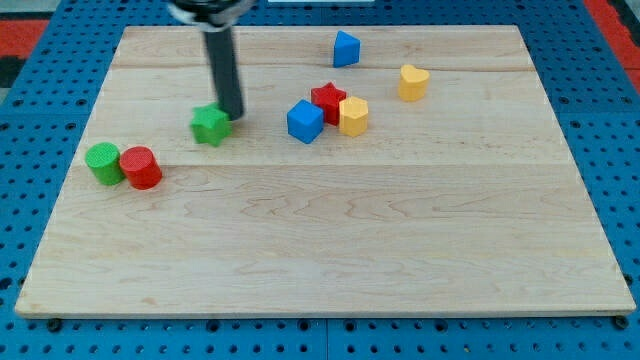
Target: Move the blue cube into the green star
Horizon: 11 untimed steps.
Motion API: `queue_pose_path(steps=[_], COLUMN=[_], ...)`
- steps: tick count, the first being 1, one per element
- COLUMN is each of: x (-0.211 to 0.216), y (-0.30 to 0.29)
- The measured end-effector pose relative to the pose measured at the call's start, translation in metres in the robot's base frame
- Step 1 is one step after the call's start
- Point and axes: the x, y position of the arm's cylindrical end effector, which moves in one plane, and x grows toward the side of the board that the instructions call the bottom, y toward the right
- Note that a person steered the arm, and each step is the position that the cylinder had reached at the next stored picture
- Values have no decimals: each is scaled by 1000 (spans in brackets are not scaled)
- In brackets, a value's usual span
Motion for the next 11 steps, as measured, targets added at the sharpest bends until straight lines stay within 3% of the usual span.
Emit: queue_pose_path(steps=[1,2,3,4,5,7,9,10,11], x=[4,0,-43,-64,-45,11,5,61,67], y=[-52,13,47,129,204,143,112,99,67])
